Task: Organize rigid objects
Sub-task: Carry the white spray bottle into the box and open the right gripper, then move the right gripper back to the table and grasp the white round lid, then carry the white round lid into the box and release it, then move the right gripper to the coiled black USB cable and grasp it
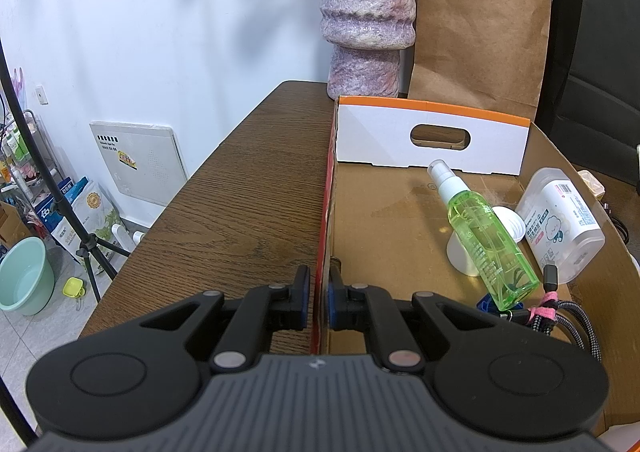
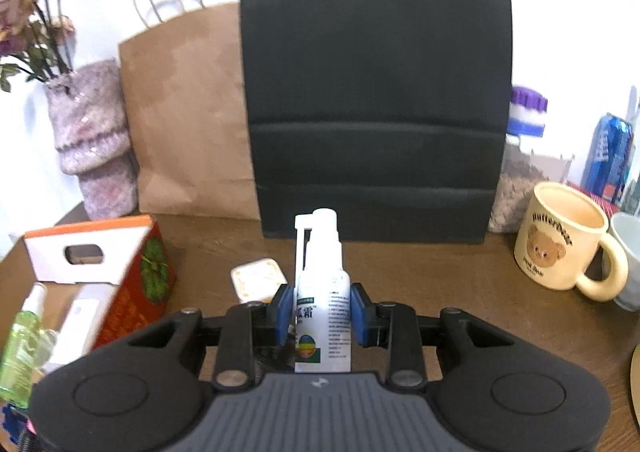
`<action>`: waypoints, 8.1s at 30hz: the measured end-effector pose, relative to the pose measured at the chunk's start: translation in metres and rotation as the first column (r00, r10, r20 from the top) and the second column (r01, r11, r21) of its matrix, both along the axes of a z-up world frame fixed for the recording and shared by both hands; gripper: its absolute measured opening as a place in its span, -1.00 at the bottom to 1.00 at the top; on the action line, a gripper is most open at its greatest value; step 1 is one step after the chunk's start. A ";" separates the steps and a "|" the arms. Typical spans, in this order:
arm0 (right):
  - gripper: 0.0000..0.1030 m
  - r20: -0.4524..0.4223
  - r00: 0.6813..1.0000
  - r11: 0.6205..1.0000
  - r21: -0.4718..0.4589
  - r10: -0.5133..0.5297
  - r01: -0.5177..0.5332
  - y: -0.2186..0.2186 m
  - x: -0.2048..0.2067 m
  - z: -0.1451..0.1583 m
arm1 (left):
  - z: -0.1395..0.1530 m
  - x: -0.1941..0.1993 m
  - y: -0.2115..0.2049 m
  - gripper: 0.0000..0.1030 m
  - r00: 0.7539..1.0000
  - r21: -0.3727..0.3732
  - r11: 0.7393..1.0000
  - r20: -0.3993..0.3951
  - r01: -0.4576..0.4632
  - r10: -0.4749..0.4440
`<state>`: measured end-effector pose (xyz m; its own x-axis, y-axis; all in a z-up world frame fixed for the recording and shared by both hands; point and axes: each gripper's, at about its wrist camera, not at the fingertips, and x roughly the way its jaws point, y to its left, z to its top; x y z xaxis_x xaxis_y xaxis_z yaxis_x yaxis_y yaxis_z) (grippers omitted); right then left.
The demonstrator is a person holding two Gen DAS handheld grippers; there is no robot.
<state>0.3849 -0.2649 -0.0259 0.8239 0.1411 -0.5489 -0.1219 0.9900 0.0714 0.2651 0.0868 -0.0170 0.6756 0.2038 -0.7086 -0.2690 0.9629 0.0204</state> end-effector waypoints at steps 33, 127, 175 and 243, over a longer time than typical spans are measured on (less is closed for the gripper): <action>-0.43 0.089 0.893 0.897 -0.065 0.441 -0.437 0.153 -0.070 0.036 | 0.002 0.001 0.001 -0.81 1.000 0.005 1.000 0.001 0.000 0.000; 0.90 -0.113 0.990 0.992 -0.079 0.088 -0.097 0.014 -0.044 -0.055 | 0.001 0.001 -0.001 -0.81 1.000 0.016 1.000 0.009 0.000 0.000; -0.24 0.149 0.955 0.966 -0.045 0.257 -0.253 0.068 -0.074 0.033 | 0.001 0.001 -0.001 -0.81 1.000 0.017 1.000 0.009 0.000 0.000; 1.00 0.148 0.917 0.927 -0.122 0.369 -0.354 0.134 -0.066 0.050 | 0.002 -0.001 -0.003 -0.81 1.000 0.031 1.000 0.017 0.001 -0.002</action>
<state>0.3186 -0.1308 0.0237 0.8058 0.4026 -0.4343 -0.4751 0.8773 -0.0682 0.2645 0.0837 -0.0152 0.6880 0.2245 -0.6902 -0.2681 0.9623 0.0458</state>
